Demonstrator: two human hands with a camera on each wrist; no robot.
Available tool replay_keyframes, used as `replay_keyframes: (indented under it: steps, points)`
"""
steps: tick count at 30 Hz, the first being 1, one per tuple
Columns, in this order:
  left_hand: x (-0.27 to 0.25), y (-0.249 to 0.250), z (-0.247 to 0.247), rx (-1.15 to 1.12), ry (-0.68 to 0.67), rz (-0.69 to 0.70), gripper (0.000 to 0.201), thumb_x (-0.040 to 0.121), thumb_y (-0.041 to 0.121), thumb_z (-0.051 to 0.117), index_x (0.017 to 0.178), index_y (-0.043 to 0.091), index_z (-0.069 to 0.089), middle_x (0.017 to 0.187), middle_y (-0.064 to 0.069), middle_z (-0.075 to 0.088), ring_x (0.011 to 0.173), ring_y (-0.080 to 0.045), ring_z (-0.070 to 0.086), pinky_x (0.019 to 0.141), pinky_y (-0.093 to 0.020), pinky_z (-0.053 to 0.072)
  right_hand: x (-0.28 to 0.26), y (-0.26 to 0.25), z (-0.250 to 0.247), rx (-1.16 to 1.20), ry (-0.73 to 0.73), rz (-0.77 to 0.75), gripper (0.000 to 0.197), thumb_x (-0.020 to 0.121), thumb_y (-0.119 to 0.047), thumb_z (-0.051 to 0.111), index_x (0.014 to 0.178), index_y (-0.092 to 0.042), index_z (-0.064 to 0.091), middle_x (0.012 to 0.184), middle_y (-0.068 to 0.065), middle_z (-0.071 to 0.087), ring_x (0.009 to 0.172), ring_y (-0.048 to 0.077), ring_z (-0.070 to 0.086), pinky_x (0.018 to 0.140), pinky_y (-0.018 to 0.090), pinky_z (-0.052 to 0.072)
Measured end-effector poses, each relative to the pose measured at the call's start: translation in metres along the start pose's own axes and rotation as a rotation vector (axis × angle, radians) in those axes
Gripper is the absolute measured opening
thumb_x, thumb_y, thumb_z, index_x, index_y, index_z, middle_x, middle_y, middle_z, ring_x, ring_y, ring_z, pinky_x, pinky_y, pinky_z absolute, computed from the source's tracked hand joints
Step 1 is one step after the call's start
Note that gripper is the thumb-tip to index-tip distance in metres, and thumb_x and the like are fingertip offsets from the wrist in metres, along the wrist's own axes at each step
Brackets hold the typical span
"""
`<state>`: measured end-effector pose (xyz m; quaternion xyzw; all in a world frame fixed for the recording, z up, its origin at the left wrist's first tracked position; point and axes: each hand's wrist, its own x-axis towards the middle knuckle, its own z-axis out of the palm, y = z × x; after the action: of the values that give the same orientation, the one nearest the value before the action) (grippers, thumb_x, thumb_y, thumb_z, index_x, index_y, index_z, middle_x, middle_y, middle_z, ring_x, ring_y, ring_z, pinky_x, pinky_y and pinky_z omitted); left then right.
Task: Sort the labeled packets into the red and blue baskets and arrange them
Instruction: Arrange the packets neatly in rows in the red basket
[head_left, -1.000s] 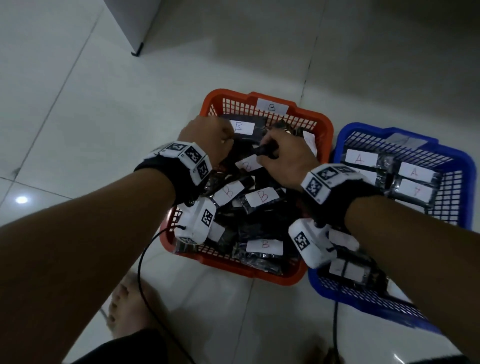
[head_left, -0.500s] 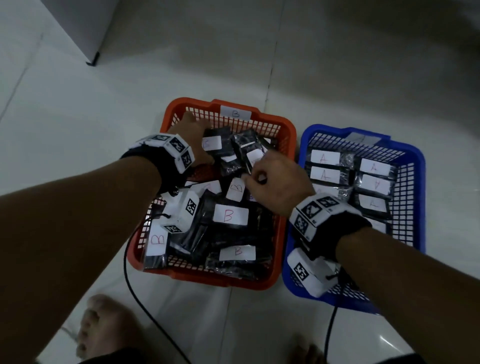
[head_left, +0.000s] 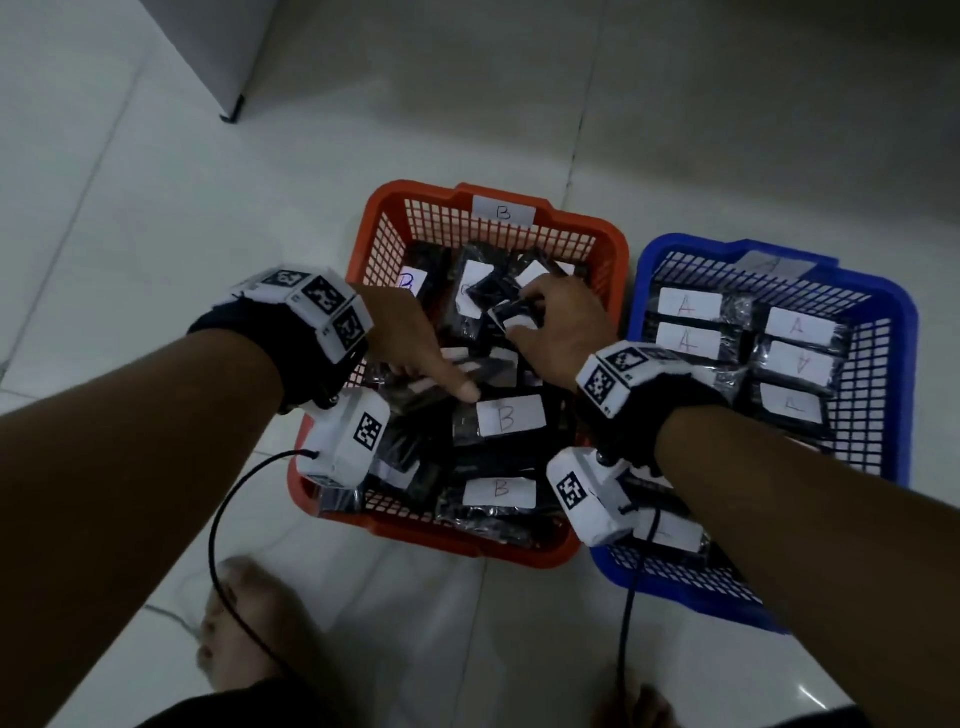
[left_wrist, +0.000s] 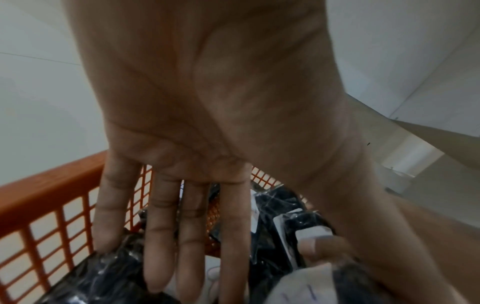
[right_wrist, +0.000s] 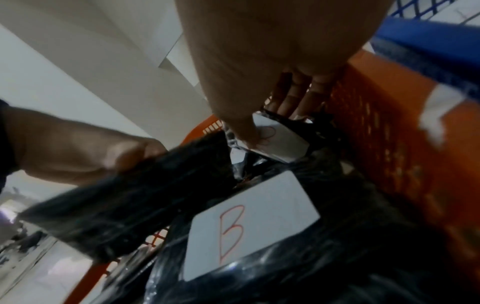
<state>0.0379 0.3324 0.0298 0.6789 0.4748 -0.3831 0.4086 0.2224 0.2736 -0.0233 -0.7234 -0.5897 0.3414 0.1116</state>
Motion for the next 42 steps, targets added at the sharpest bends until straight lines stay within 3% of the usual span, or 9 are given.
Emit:
replay_keyframes:
  steps: [5,9,13,17,20,26,33,39,42]
  points:
    - [0.006,0.006,-0.011,-0.256,0.018,0.007,0.06,0.073,0.077,0.055,0.08,0.021,0.073,0.083,0.005,0.073,0.085,-0.013,0.067,0.08,-0.027,0.051,-0.016,0.0,-0.013,0.214,0.021,-0.046,0.016,0.09,-0.029,0.063,0.104,-0.023,0.058,0.097,-0.007,0.065,0.083,0.01,0.06,0.073,0.026,0.05]
    - [0.031,0.001,-0.025,-0.255,0.376,0.0,0.042,0.089,0.046,0.058,0.081,0.007,0.071,0.085,-0.006,0.072,0.073,-0.019,0.063,0.068,-0.026,0.046,-0.026,-0.004,-0.023,0.24,-0.188,-0.017,0.02,0.09,-0.03,0.061,0.089,-0.012,0.07,0.079,0.003,0.069,0.074,0.016,0.063,0.065,0.033,0.05]
    - [0.049,0.01,-0.026,-0.074,0.577,0.017,0.051,0.087,0.054,0.059,0.08,0.005,0.071,0.079,-0.01,0.068,0.079,-0.026,0.063,0.073,-0.032,0.051,-0.034,-0.008,-0.021,0.12,-0.38,-0.035,0.033,0.093,-0.031,0.055,0.079,-0.005,0.071,0.077,0.012,0.069,0.073,0.025,0.065,0.066,0.04,0.052]
    - [0.061,0.018,-0.01,-0.143,0.658,0.04,0.038,0.078,0.046,0.072,0.084,0.009,0.069,0.081,-0.006,0.066,0.077,-0.024,0.061,0.062,-0.028,0.043,-0.023,-0.004,-0.018,-0.051,-0.146,-0.08,0.037,0.094,-0.032,0.048,0.065,-0.01,0.056,0.08,0.008,0.062,0.069,0.021,0.059,0.058,0.028,0.043]
    - [0.062,0.015,-0.002,-0.254,0.704,0.091,0.015,0.08,0.033,0.072,0.082,0.021,0.063,0.077,0.005,0.059,0.072,-0.017,0.057,0.062,-0.021,0.038,-0.006,-0.002,-0.021,-0.153,0.086,-0.129,0.023,0.096,-0.023,0.052,0.102,-0.006,0.067,0.118,0.01,0.054,0.103,0.021,0.055,0.089,0.032,0.047]
    - [0.031,-0.009,-0.005,-0.368,0.445,0.113,0.015,0.084,0.032,0.072,0.097,0.025,0.069,0.096,0.005,0.066,0.086,-0.012,0.06,0.079,-0.026,0.045,0.015,-0.007,-0.013,-0.351,0.039,-0.025,0.051,0.088,-0.017,0.061,0.136,-0.014,0.044,0.13,0.012,0.055,0.117,0.032,0.055,0.097,0.041,0.048]
    - [0.004,-0.021,-0.002,-0.566,0.142,0.031,0.023,0.072,0.026,0.08,0.093,0.019,0.077,0.098,-0.005,0.074,0.096,-0.024,0.069,0.091,-0.042,0.055,0.0,-0.011,-0.019,-0.01,-0.194,-0.057,0.021,0.093,-0.034,0.06,0.077,-0.02,0.063,0.076,-0.001,0.061,0.07,0.016,0.058,0.056,0.024,0.041]
    - [0.002,-0.018,-0.002,-0.434,-0.148,-0.111,0.049,0.065,0.038,0.083,0.105,0.012,0.068,0.102,-0.009,0.073,0.1,-0.029,0.067,0.095,-0.042,0.05,-0.027,-0.013,-0.021,0.154,-0.222,-0.115,0.02,0.088,-0.031,0.065,0.09,-0.014,0.074,0.084,-0.001,0.071,0.078,0.01,0.064,0.07,0.026,0.05]
    - [0.009,-0.018,-0.002,-0.413,-0.024,-0.103,0.058,0.065,0.062,0.075,0.107,0.022,0.07,0.104,0.001,0.073,0.101,-0.021,0.067,0.096,-0.042,0.05,-0.03,-0.014,-0.014,0.206,-0.245,-0.058,0.034,0.093,-0.035,0.056,0.079,-0.01,0.074,0.073,0.002,0.07,0.07,0.017,0.064,0.069,0.032,0.05]
